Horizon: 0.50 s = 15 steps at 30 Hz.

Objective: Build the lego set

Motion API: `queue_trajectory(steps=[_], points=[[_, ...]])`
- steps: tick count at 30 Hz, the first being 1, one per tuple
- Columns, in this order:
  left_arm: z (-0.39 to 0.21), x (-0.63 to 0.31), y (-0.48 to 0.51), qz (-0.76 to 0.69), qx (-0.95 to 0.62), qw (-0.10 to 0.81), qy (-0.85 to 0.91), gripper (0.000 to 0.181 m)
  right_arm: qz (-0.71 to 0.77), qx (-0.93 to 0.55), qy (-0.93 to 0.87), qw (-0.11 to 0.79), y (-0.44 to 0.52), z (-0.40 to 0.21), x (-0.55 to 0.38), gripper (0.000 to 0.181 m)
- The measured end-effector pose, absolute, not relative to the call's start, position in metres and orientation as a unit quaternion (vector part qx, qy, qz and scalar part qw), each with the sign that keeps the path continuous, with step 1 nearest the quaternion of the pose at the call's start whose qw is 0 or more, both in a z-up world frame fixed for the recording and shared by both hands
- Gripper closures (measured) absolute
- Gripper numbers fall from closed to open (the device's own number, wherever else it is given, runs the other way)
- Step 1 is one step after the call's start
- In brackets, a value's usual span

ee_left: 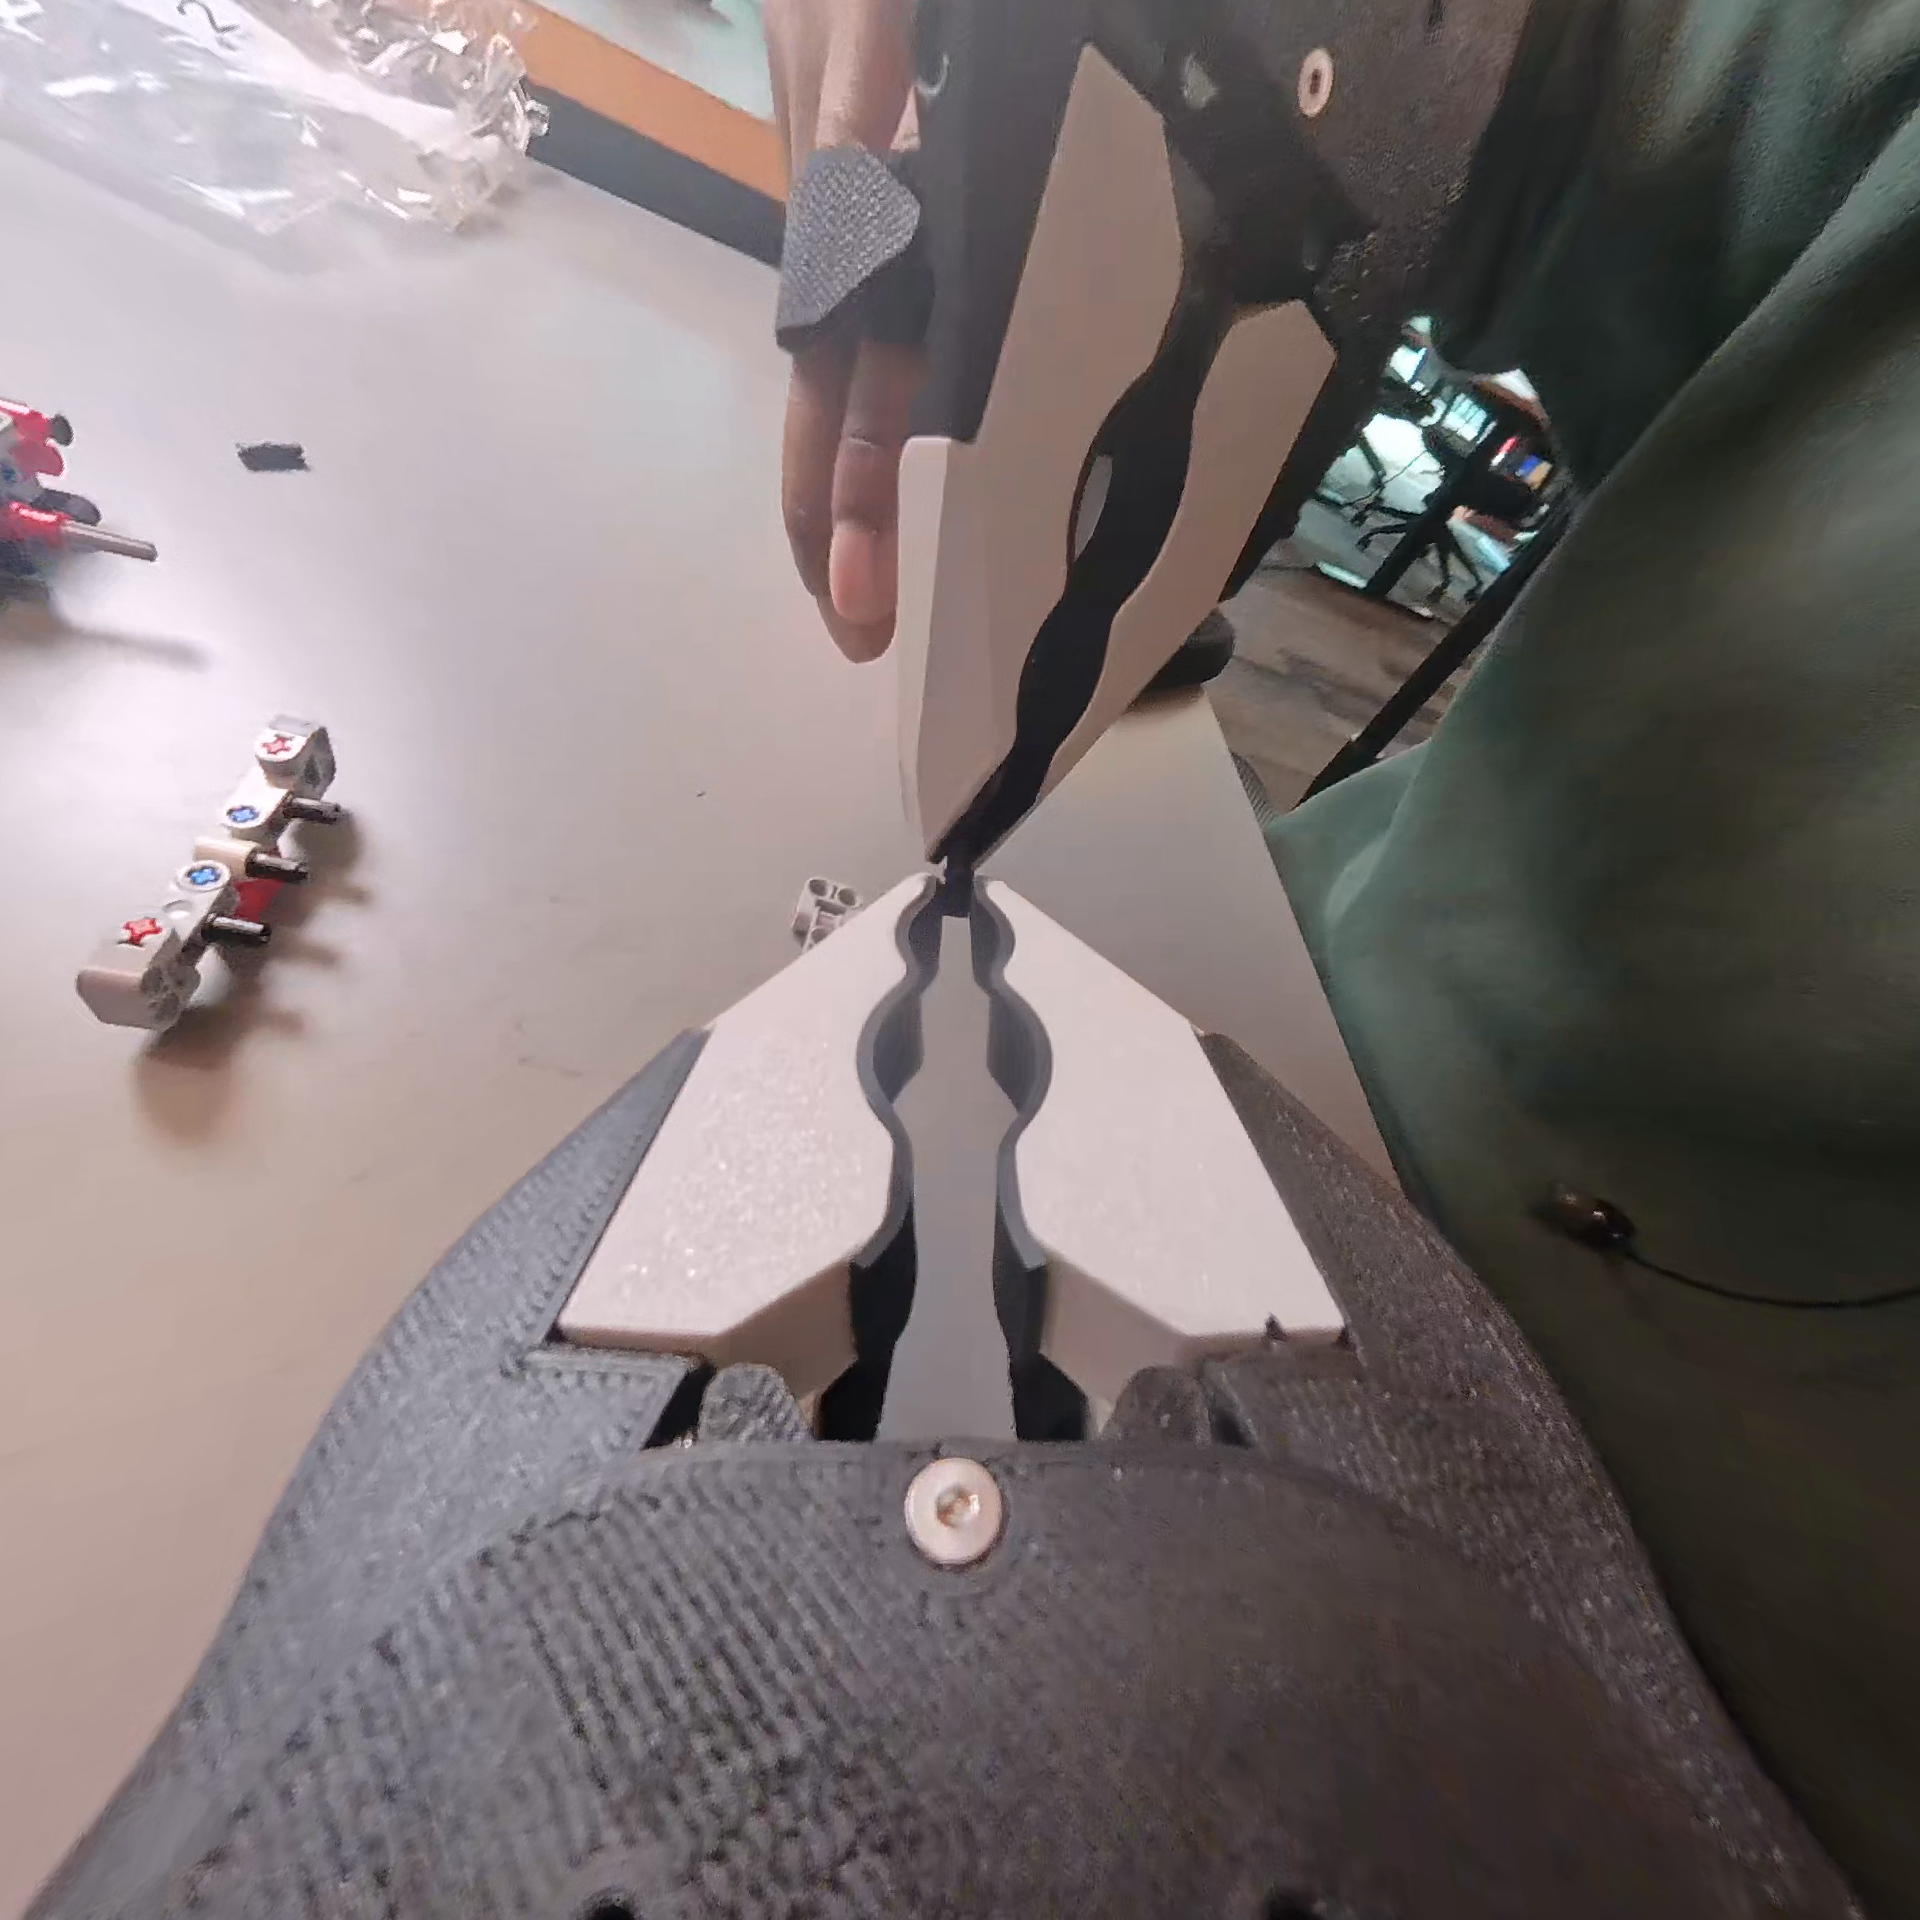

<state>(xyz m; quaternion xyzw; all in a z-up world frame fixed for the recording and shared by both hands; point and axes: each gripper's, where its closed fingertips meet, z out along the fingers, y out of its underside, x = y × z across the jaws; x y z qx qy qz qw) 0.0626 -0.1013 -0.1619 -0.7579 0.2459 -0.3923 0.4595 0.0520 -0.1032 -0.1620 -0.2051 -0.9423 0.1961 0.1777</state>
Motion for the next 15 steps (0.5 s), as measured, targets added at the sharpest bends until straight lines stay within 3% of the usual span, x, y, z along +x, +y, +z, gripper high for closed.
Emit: queue_trajectory(steps=[8, 15], points=[[-0.140, 0.071, -0.114, -0.434, -0.709, 0.483, 0.276, 0.179, 0.313, -0.191, -0.903, 0.226, -0.122, -0.134, 0.059, 0.176], [-0.136, 0.077, -0.121, -0.444, -0.694, 0.485, 0.292, 0.179, 0.319, -0.183, -0.902, 0.225, -0.125, -0.133, 0.064, 0.178]])
